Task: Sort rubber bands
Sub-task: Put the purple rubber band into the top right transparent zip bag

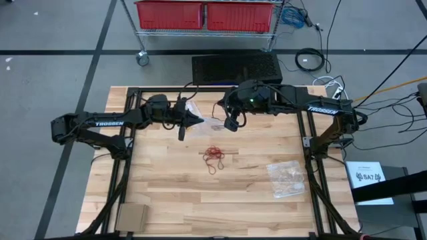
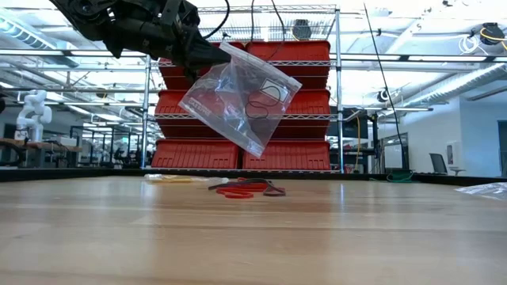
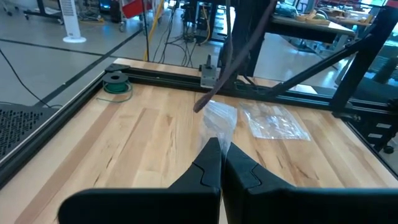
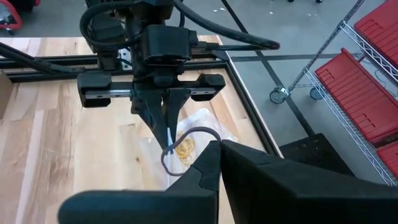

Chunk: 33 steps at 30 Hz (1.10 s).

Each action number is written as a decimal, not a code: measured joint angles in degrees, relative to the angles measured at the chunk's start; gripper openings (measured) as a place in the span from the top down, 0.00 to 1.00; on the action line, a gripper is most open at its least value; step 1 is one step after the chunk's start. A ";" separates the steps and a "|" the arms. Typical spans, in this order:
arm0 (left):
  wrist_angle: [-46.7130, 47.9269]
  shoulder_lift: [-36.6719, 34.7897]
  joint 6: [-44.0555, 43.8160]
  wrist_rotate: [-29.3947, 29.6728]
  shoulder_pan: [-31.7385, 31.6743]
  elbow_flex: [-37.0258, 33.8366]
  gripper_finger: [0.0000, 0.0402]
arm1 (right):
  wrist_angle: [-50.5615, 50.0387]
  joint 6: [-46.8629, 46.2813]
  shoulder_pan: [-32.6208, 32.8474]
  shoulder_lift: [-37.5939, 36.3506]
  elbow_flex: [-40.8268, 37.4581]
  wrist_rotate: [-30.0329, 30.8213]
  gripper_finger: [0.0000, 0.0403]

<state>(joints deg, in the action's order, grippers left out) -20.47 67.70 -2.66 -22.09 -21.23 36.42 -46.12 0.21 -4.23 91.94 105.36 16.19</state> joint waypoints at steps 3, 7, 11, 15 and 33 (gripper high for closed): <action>0.00 0.00 0.00 0.00 0.00 0.00 1.00 | -0.45 0.00 0.01 0.03 0.74 0.00 1.00; 0.00 0.00 0.00 0.00 0.00 0.00 1.00 | -0.35 0.04 0.57 0.00 2.53 0.02 1.00; 0.00 0.00 0.00 -0.02 0.00 0.00 1.00 | -0.73 0.03 0.69 0.00 2.89 -0.02 1.00; 0.01 0.00 0.01 -0.02 0.00 0.00 1.00 | -1.10 -0.18 0.63 0.00 2.89 0.00 1.00; -0.04 0.00 0.02 -0.04 0.00 0.00 1.00 | -1.80 -1.07 0.63 0.24 2.89 0.00 1.00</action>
<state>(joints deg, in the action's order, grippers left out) -20.51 67.70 -2.63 -22.13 -21.23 36.42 -47.92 -0.86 -3.60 92.18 108.25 16.19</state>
